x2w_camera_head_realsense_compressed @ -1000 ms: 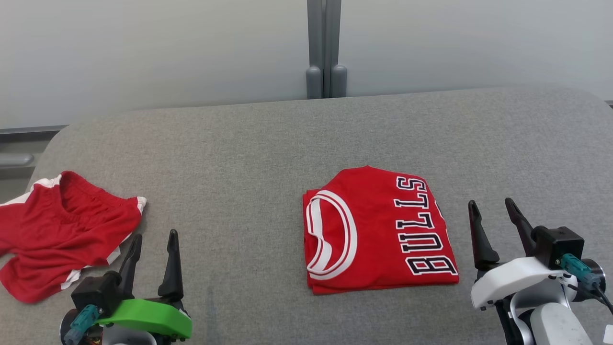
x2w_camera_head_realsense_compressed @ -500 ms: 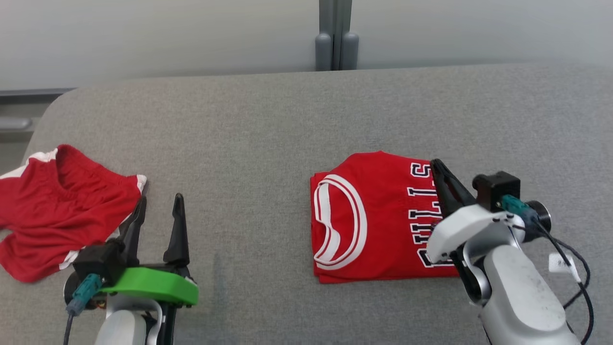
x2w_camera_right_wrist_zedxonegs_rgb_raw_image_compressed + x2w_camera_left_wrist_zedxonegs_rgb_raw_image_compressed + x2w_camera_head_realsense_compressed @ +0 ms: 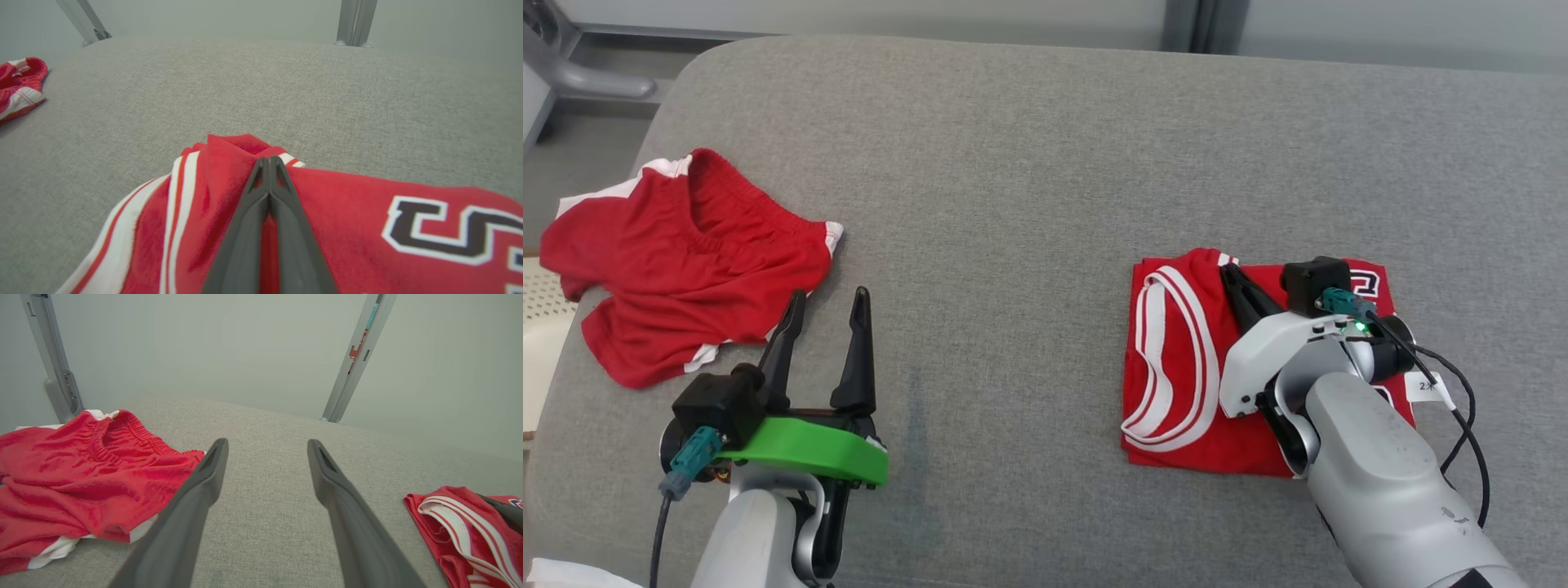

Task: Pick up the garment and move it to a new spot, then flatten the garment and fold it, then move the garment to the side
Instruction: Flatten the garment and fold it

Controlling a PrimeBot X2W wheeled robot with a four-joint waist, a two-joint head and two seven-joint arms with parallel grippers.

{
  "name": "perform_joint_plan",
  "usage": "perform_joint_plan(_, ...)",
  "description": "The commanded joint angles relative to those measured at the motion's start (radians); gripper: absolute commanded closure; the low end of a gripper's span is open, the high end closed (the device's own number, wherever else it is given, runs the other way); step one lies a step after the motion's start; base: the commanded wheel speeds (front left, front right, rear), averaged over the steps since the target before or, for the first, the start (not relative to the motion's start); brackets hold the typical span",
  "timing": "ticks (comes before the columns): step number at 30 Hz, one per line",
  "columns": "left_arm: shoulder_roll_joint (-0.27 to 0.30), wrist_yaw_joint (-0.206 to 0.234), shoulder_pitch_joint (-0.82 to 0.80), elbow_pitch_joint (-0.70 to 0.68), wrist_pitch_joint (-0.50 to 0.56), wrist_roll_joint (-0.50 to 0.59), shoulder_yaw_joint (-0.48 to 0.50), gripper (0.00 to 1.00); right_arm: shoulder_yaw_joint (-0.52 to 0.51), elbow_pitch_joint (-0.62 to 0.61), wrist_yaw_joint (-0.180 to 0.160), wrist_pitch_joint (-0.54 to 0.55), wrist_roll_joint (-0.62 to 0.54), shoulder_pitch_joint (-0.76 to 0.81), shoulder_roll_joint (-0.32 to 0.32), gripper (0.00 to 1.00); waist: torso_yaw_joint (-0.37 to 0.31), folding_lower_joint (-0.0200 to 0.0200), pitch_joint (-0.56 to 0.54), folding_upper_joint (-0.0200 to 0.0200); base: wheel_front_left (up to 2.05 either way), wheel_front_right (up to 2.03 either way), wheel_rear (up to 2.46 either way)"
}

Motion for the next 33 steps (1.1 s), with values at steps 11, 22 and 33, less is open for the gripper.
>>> perform_joint_plan(11,0.017,-0.003,0.001,0.013,-0.003,-0.003,0.000,0.00,-0.036,0.149,-0.001,-0.072,-0.020,-0.066,-0.005,1.00,0.020,0.0000,-0.012,0.0000,0.00,0.00,0.00)
perform_joint_plan(22,0.036,-0.002,0.058,0.025,-0.003,0.005,0.039,0.00,-0.090,-0.204,-0.001,-0.077,-0.016,0.115,-0.003,0.00,-0.094,0.0000,-0.134,0.0000,0.00,0.00,0.00)
perform_joint_plan(33,0.028,0.011,0.114,0.025,-0.003,0.010,0.096,0.00,-0.160,-0.452,-0.001,-0.042,-0.073,0.317,-0.035,0.00,-0.215,0.0000,-0.198,0.0000,0.00,0.00,0.00)
